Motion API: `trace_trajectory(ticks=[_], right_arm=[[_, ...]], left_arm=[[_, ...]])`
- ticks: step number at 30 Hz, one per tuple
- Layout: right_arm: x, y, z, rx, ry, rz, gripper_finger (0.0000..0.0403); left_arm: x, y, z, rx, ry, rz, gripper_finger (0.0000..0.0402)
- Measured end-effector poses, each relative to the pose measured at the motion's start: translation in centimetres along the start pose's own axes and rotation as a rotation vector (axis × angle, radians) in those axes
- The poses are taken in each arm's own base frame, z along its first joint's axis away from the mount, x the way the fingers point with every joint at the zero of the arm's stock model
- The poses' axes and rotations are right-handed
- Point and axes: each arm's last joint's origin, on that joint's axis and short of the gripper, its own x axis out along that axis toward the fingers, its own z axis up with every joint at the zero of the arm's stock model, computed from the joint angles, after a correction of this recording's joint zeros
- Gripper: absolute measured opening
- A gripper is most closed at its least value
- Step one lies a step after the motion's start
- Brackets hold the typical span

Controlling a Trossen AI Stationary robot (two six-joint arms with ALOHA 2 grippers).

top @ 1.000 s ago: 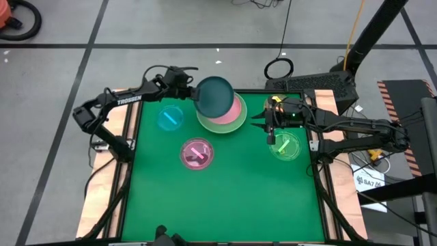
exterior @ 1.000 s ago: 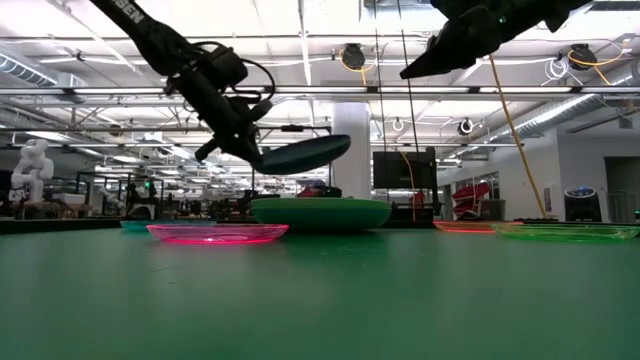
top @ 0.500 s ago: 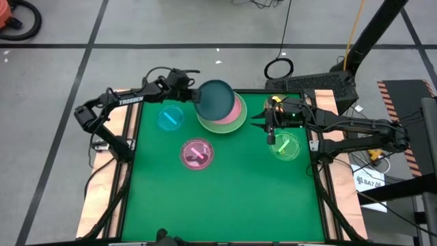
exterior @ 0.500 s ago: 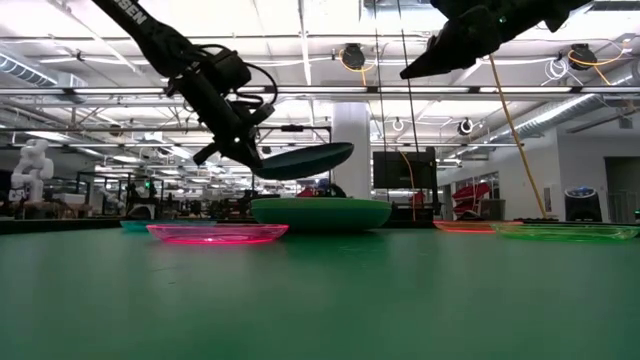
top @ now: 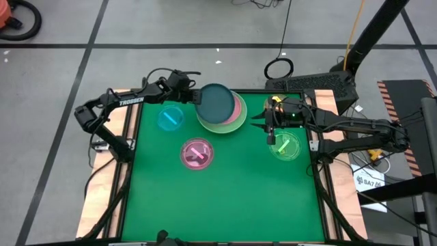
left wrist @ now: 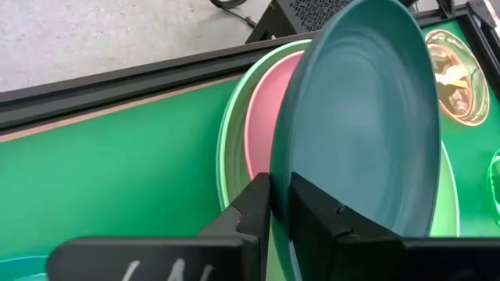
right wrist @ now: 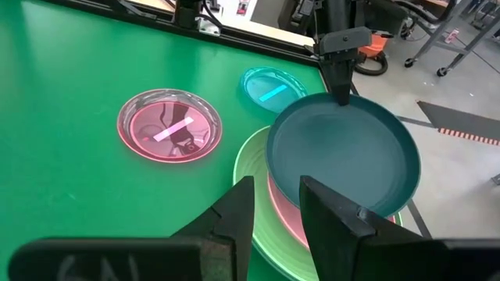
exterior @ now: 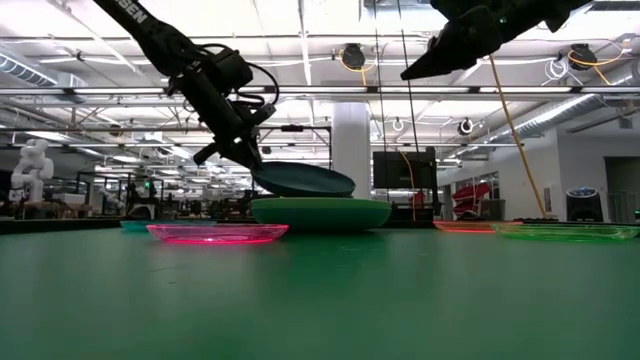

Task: Stack plastic plates
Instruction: Stack the dark blue plate on top of the pink plate

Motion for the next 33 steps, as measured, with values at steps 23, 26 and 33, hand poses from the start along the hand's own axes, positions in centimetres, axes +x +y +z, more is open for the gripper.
trace_trajectory(ticks=[23, 26, 33], right_arm=[[0.00, 0.00, 0.00, 0.000, 0.000, 0.000, 0.0099], [0.00, 0.00, 0.00, 0.000, 0.000, 0.000, 0.0099], [0.00, 0.01, 0.01, 0.007, -0.001, 0.003, 0.0099]], left_arm=[[0.00, -0.08, 0.02, -0.052, 0.012, -0.028, 0.0047], [0.00, -0.07, -0.02, -0.056, 0.016, -0.028, 0.0047], [-0.02, -0.12, -0.08, -0.080, 0.033, -0.046, 0.0047]])
